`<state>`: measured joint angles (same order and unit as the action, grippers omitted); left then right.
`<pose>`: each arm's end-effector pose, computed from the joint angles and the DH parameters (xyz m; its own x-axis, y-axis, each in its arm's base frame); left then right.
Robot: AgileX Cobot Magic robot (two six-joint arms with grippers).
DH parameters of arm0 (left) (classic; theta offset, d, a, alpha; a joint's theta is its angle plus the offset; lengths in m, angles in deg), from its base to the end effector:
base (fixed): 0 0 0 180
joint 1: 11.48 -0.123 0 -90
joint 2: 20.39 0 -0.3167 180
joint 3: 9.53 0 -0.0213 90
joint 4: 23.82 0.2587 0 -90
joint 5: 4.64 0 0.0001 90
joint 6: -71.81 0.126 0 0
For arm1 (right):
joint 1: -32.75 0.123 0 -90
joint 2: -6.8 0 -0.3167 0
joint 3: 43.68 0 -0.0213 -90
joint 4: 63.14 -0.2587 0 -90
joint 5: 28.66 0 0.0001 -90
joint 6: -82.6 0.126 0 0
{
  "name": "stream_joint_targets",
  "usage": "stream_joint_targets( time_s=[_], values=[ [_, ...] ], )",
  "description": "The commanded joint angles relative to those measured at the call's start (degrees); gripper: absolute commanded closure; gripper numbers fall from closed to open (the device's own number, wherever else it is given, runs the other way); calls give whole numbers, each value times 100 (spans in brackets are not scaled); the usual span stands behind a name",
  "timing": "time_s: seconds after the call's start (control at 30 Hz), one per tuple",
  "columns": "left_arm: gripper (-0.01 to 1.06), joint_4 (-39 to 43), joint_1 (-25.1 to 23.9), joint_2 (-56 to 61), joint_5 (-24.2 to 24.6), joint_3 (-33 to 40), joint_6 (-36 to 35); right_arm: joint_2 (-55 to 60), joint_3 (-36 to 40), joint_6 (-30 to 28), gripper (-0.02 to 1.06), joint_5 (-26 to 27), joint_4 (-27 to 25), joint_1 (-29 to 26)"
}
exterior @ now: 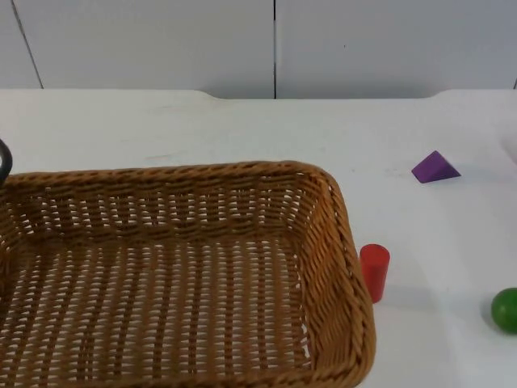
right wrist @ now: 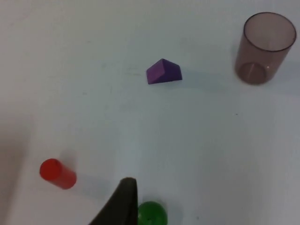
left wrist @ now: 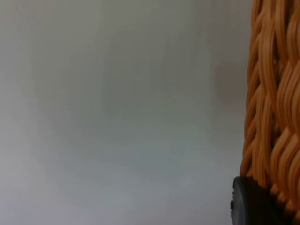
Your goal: Pick up the basket with the left hand and place the triangular block into the basket with the right hand.
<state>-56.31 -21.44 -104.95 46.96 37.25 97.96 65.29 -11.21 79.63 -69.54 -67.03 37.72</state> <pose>0.1884 -0.0208 0.1692 -0.9927 -0.1010 -0.0662 -0.0644 0.9067 -0.4168 0.1861 0.0218 0.3260 -0.6636 -0.0582 -0.7458 -0.1198 0.9924 0.0292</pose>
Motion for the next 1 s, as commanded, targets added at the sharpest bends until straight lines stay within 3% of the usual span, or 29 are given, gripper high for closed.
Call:
stream_joint_targets(
  time_s=[0.0, 0.13, 0.23, 0.5, 0.63, 0.67, 0.8, 0.83, 0.97],
  values=[
    [105, -249, -12, 59, -2, 7, 124, 54, -36, -138, 0, -58, -94, 178],
    [105, -249, -12, 59, -10, 7, 187, 463, -74, -421, 3, -226, 64, 983],
    [105, -249, -12, 59, -10, 7, 198, 1202, -74, -158, 3, -380, 79, 1427],
    [105, -238, -12, 59, -10, 7, 249, 3147, -530, 530, 3, 200, 77, 1114],
    [105, -181, -12, 59, -10, 7, 247, 4556, -2097, 354, 3, -300, 520, 1020],
    [105, -181, -12, 59, -10, 7, 247, 4556, -2097, 354, 3, -300, 520, 1020],
    [105, -138, -12, 59, 1, 7, 233, 5852, -4105, -719, 3, -1328, 747, 1010],
    [105, -138, -12, 59, 1, 7, 233, 5852, -4105, -719, 3, -1328, 747, 1010],
    [105, -148, -12, 59, 13, 7, 232, 7018, -6107, -1304, 3, -2277, 782, 1010]
  ],
)
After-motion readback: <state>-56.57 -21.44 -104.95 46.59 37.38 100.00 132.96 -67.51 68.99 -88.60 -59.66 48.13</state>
